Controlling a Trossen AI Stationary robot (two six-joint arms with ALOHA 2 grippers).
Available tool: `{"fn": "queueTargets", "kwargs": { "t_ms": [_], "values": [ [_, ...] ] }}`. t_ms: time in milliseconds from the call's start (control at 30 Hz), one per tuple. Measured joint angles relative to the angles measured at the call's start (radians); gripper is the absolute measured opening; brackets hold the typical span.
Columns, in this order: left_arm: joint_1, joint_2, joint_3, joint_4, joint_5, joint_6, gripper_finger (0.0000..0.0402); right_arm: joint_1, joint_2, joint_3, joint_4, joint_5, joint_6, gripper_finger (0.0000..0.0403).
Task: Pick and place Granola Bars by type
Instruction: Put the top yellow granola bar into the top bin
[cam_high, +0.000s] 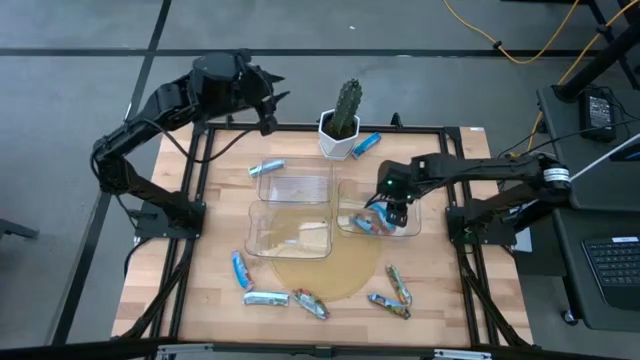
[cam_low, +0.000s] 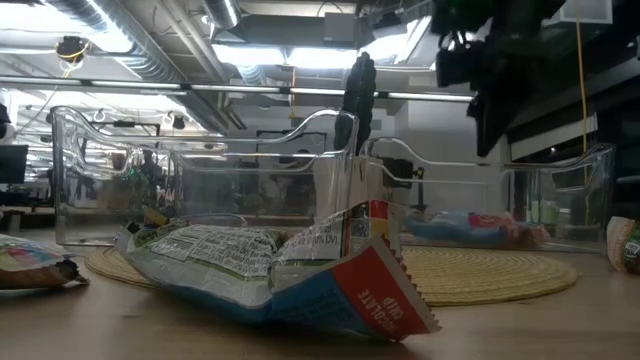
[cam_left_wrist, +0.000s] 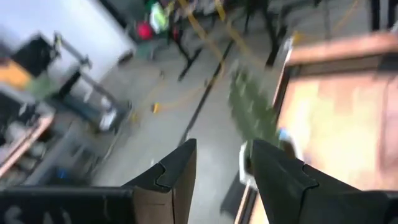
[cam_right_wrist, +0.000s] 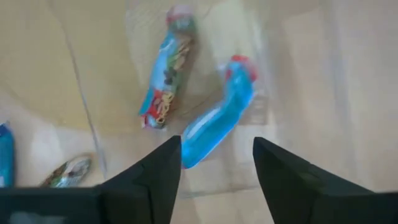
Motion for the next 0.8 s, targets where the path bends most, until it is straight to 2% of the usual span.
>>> {"fn": "queueTargets", "kwargs": {
  "t_ms": [133, 367, 600, 800],
  "values": [
    [0.096, 0.000, -0.036, -0.114, 0.025, -0.031, 0.0143, 0.000, -0.082, 0.000, 0.003, 0.119, 0.010, 0.0197],
    [0.285, -0.010, -0.125, -0.309, 0.224, -0.053, 0.0143, 0.000, -0.216, 0.000, 0.024, 0.304, 0.005, 0.0195],
    [0.406, -0.027, -0.248, -0.369, 0.354, 0.016, 0.0143, 0.000, -0.280, 0.001, 0.074, 0.360, -0.038, 0.0194],
    [0.485, -0.042, -0.465, -0.364, 0.460, 0.086, 0.0143, -0.018, -0.274, 0.001, 0.112, 0.362, -0.090, 0.0194]
  ]
}}
